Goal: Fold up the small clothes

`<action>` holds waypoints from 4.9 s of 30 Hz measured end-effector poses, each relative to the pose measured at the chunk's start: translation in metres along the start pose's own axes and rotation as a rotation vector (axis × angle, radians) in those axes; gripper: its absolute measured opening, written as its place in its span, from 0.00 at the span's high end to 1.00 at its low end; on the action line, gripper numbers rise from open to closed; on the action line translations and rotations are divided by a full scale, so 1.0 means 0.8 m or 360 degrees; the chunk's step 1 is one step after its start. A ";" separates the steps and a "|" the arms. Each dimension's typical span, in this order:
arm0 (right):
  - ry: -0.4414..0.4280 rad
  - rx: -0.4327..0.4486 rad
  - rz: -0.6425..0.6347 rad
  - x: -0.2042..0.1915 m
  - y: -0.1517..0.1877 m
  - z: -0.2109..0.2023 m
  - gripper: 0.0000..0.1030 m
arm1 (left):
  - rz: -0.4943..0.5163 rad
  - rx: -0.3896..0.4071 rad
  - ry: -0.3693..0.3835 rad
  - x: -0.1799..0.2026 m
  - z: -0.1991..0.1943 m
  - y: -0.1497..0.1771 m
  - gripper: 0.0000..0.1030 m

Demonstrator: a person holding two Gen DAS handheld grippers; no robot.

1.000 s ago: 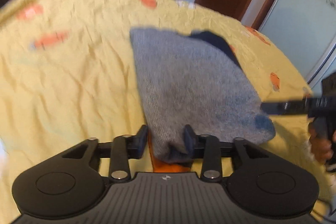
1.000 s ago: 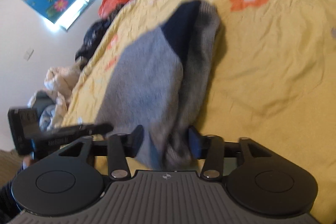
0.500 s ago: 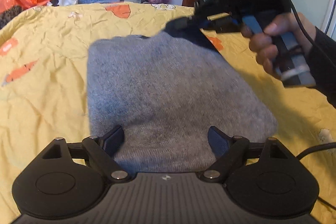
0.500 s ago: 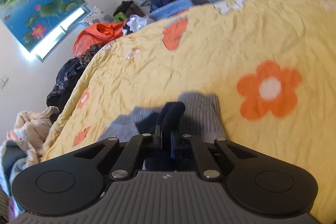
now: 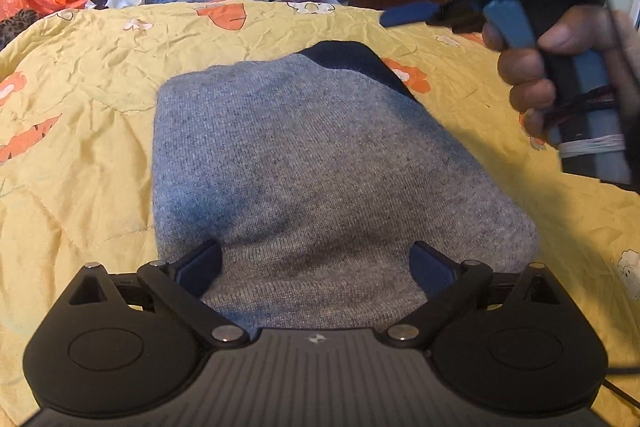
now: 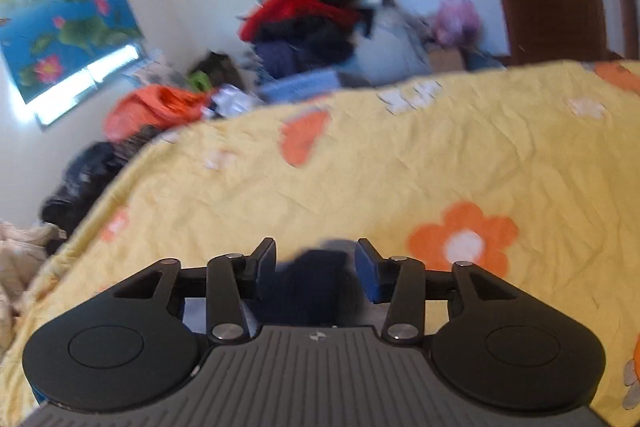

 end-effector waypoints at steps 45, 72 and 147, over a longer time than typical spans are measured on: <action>-0.0379 -0.0238 0.0714 0.078 0.043 -0.057 0.21 | 0.0011 0.0261 -0.0166 -0.068 -0.003 -0.049 0.00; -0.0081 -0.0401 -0.0181 -0.023 0.170 -0.118 0.18 | 0.0392 0.0300 -0.0593 0.005 -0.074 0.067 0.94; -0.0148 -0.0212 0.0435 0.060 0.078 -0.159 0.43 | -0.0209 0.0276 -0.0200 -0.056 -0.144 0.000 0.21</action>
Point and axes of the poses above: each gripper's, at about its wrist camera, not at the fingertips, and z roughly the way its jaws point, x to its right, y to its underside, the point moved 2 cm from there along z, roughly the way its jaws point, and after that the axes turned 4 degrees about x, right-handed, at the moved point
